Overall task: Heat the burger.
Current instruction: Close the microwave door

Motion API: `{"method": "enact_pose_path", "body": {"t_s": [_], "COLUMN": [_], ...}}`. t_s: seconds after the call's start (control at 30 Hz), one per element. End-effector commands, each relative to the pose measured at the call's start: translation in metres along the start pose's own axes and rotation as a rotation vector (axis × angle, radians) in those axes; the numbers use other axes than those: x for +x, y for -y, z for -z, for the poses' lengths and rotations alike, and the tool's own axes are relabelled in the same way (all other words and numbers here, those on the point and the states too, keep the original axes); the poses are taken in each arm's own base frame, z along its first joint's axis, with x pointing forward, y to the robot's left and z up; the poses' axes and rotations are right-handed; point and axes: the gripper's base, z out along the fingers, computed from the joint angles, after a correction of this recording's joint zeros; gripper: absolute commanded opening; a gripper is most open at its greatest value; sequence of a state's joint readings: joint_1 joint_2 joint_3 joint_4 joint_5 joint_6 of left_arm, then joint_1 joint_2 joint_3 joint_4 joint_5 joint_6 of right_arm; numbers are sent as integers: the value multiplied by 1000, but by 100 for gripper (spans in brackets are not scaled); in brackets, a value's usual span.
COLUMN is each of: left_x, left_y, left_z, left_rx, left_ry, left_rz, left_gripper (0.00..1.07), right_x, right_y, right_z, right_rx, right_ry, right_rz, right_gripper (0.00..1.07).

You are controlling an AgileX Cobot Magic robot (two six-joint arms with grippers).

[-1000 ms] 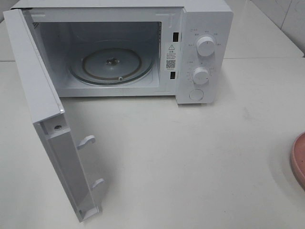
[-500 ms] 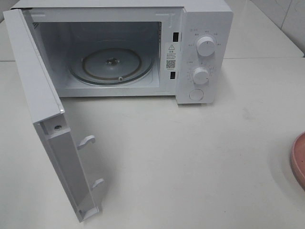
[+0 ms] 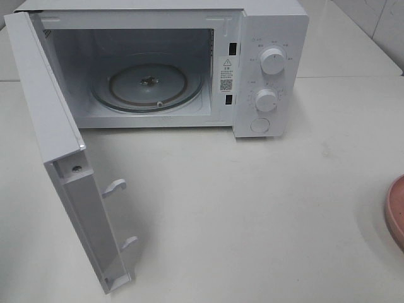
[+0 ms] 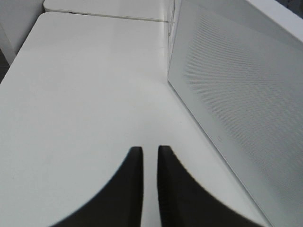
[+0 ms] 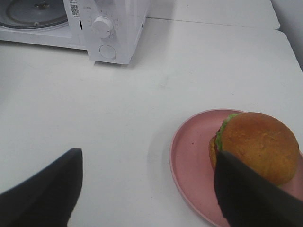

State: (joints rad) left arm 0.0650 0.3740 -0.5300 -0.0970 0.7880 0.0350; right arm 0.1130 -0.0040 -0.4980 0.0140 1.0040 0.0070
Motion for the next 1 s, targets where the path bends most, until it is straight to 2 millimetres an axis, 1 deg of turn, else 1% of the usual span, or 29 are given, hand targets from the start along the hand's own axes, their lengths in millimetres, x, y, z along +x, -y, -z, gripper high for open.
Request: {"method": "enact_pose_path", "body": {"t_s": [0.03,0.07,0.1,0.13,0.17,0.2,0.23,0.27,0.3,0.37,0.4,0.43,0.47,0.6,0.67,0.7,0.73,0.8,0.83,0.87,0.93,1.0], "left_x": [-5,-5,-4,-3,-3,-3,0,0,4,7,10,10,13,16,15,15,15,16,17,17,18,18], "left_y": [-3,-3,-4,-4,-4,-5,-6,-6,-8,-9,-11,-11,-13,-16,-17,-17,-16,-15,-14,-14,-11,-10], "left_z": [-25,-25,-30,-42,-42,-46,-55,-55,-63,-67,-73,-73,-79,-85,-91,-91,-96,-99,-104,-104,-114,-117], "left_rx": [-17,-17,-16,-16,-16,-19,-23,-23,-30,-35,-54,-54,-72,-96,-109,-109,-103,-94,-71,-71,-26,-12], "left_ry": [70,70,83,122,122,143,172,172,200,208,251,251,293,361,404,404,393,385,368,368,351,348], "left_rz": [-44,-44,-42,-42,-42,-40,-30,-30,-17,-11,-12,-12,-14,-8,-68,-68,-131,-152,-139,-139,-101,-87], "left_gripper": [0,0,0,0,0,0,0,0,0,0,0,0,0,0,0,0,0,0,0,0,0,0], "right_x": [1,1,1,1,1,1,1,1,1,1,1,1,1,1,1,1,1,1,1,1,1,1], "right_y": [0,0,0,0,0,0,0,0,0,0,0,0,0,0,0,0,0,0,0,0,0,0], "right_z": [3,3,3,3,3,3,3,3,3,3,3,3,3,3,3,3,3,3,3,3,3,3], "right_rx": [2,2,2,2,2,2,2,2,2,2,2,2,2,2,2,2,2,2,2,2,2,2], "right_ry": [36,36,36,36,36,36,36,36,36,36,36,36,36,36,36,36,36,36,36,36,36,36], "right_rz": [3,3,3,3,3,3,3,3,3,3,3,3,3,3,3,3,3,3,3,3,3,3], "right_gripper": [74,74,74,74,74,74,74,74,74,74,74,74,74,74,74,74,74,74,74,74,74,74]}}
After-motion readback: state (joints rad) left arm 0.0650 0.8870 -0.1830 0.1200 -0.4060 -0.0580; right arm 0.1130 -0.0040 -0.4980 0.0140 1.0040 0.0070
